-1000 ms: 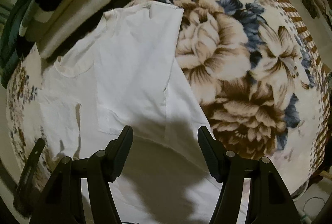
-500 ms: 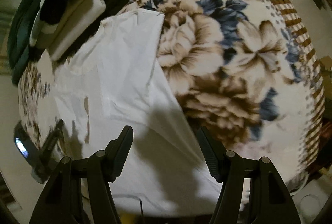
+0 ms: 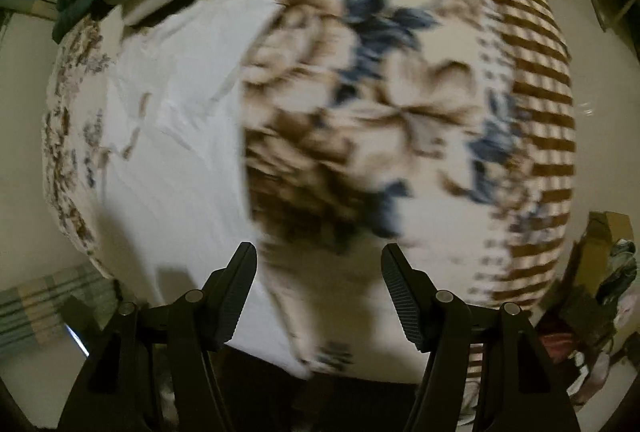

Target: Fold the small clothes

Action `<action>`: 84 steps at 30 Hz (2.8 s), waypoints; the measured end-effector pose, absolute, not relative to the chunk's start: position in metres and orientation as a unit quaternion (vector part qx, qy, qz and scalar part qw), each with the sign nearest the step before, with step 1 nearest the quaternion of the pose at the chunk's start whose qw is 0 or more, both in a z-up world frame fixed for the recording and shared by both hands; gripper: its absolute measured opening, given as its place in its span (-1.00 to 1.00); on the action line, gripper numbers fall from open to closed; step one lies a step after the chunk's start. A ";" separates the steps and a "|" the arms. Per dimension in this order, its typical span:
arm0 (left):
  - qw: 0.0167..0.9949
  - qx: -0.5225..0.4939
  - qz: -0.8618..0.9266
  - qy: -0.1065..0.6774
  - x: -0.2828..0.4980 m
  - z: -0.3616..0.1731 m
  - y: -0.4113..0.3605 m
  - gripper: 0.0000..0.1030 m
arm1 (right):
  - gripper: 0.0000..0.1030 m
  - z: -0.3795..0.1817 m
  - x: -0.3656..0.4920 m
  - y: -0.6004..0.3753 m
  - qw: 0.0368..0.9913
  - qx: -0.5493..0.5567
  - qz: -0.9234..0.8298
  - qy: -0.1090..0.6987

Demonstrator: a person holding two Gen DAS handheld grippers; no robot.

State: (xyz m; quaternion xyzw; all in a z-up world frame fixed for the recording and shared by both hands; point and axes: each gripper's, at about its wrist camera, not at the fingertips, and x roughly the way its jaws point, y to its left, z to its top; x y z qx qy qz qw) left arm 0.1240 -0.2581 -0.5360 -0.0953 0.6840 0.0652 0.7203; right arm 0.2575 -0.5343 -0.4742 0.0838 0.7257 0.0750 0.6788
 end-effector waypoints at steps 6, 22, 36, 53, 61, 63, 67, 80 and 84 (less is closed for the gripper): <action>0.697 -0.035 0.126 0.705 0.105 -0.591 -0.302 0.79 | 0.30 -0.513 0.236 -0.584 0.656 0.085 0.045 0.749; 0.684 -0.116 0.219 0.686 0.051 -0.571 -0.222 0.79 | 0.30 -0.522 0.270 -0.540 0.655 0.052 0.122 0.744; 0.716 -0.119 0.151 0.671 0.068 -0.598 -0.284 -0.95 | 0.30 -0.536 0.400 -0.490 0.666 0.129 0.182 0.712; 0.740 -0.167 0.185 0.625 0.053 -0.520 -0.214 -0.96 | -0.95 -0.553 0.495 -0.392 0.681 0.171 0.177 0.690; 0.747 -0.225 0.217 0.586 0.039 -0.493 -0.135 -0.96 | -0.96 -0.452 0.488 -0.307 0.727 0.090 0.218 0.645; 0.748 -0.240 0.225 0.576 0.034 -0.489 -0.107 -0.96 | -0.96 -0.433 0.483 -0.274 0.736 0.071 0.229 0.633; 0.746 -0.264 0.232 0.565 0.028 -0.493 -0.056 -0.96 | -0.96 -0.412 0.477 -0.194 0.747 0.027 0.238 0.620; 0.718 -0.340 0.214 0.568 0.040 -0.574 0.081 -0.96 | -0.97 -0.480 0.488 0.017 0.766 -0.127 0.164 0.608; 0.708 -0.350 0.205 0.578 0.041 -0.597 0.097 -0.95 | -0.97 -0.513 0.494 0.046 0.763 -0.144 0.137 0.616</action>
